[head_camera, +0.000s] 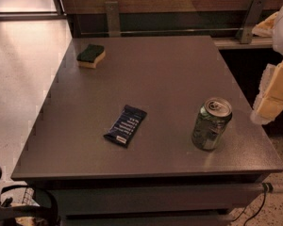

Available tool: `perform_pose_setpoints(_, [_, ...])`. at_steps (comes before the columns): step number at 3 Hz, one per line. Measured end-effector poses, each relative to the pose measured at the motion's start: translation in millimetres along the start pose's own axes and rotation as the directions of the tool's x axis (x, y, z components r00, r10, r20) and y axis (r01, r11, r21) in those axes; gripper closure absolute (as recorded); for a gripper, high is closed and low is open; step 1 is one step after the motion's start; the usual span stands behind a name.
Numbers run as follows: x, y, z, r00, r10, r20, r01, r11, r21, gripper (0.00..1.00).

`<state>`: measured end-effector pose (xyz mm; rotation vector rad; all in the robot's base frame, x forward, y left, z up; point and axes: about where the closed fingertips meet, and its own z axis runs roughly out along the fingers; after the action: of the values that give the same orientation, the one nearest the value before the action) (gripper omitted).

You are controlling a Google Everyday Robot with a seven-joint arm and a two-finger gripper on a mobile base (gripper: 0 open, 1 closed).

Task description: Move green can near sponge

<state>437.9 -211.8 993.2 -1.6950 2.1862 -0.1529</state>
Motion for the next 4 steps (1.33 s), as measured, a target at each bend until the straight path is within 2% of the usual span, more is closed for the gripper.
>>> perform_pose_setpoints(1, [0,0,0,1.0,0.0,0.0,0.0,1.0,0.0,0.0])
perform_pose_setpoints(2, [13,5,0,0.998,0.026,0.065,-0.026,0.9996,-0.007,0.0])
perform_pose_setpoints(3, [31,14,-1,0.98,0.043,0.193,-0.039,0.999,-0.024,0.0])
perform_pose_setpoints(4, [40,32,6,0.938,0.041,0.343,-0.033,0.999,-0.03,0.0])
